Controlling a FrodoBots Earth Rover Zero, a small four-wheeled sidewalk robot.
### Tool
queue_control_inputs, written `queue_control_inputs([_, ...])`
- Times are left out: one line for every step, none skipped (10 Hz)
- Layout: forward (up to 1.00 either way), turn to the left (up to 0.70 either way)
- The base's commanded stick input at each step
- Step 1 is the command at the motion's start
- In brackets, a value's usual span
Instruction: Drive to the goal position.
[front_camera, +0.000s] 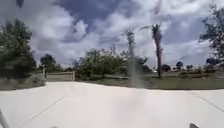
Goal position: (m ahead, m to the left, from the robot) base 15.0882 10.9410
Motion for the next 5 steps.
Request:
queue_control_inputs([0.69, 0.14])
queue_control_inputs([0.69, 0.14])
queue_control_inputs([0.69, 0.14])
queue_control_inputs([0.69, 0.14])
queue_control_inputs([0.69, 0.14])
